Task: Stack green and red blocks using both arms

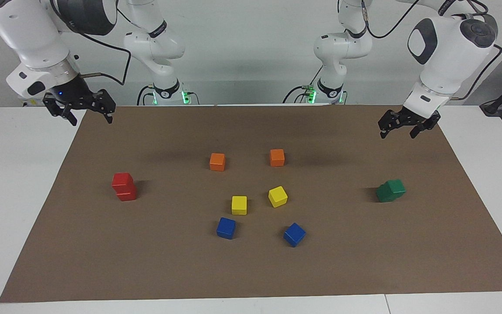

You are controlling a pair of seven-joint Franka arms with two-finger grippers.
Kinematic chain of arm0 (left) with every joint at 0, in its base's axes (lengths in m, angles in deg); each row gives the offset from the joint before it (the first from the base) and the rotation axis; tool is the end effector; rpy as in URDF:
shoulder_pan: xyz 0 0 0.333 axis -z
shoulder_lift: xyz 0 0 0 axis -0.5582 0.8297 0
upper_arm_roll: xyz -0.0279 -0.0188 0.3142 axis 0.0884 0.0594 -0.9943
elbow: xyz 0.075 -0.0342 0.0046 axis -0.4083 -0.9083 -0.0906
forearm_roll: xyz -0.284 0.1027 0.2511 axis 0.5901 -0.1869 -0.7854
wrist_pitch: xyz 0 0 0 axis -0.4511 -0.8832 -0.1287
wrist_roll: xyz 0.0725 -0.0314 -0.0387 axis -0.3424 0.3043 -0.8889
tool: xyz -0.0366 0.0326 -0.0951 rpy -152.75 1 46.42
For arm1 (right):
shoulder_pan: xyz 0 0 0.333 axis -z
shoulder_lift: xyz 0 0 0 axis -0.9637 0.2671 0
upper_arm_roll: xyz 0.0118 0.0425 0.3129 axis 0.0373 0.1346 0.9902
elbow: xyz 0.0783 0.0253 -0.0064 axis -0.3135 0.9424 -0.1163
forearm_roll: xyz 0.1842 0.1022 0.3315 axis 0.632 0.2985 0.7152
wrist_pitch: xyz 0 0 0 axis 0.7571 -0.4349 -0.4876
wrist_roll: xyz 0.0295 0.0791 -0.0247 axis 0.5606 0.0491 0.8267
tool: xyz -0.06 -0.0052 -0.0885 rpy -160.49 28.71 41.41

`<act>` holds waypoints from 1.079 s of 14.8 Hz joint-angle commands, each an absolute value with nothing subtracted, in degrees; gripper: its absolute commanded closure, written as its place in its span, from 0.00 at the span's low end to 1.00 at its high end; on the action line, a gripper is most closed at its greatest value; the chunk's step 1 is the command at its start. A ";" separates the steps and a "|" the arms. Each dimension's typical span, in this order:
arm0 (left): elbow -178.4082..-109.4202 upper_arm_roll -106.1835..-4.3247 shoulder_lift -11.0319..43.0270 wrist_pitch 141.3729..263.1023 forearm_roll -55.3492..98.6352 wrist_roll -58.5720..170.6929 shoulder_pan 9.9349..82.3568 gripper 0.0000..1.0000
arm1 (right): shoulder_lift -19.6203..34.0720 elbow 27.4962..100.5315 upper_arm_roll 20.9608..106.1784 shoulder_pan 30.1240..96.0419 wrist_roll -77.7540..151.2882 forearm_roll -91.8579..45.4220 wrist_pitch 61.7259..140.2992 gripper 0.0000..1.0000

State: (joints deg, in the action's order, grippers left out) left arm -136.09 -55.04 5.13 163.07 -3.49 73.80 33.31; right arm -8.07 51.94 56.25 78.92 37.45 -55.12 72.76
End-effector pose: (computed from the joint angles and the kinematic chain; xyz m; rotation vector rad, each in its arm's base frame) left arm 0.5548 -0.0257 0.5533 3.1379 -0.1343 -0.0346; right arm 0.5497 -0.0460 0.6118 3.1208 0.1155 -0.0684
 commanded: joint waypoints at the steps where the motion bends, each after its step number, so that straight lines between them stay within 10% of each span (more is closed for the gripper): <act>1: -136.23 -55.03 4.36 162.91 -4.02 74.67 33.05 0.00 | -6.53 50.00 56.54 79.25 38.61 -55.48 71.48 0.00; 16: -136.23 -55.03 4.36 162.91 -4.02 74.67 33.05 0.00 | -6.62 50.53 56.54 79.96 38.61 -54.77 72.10 0.00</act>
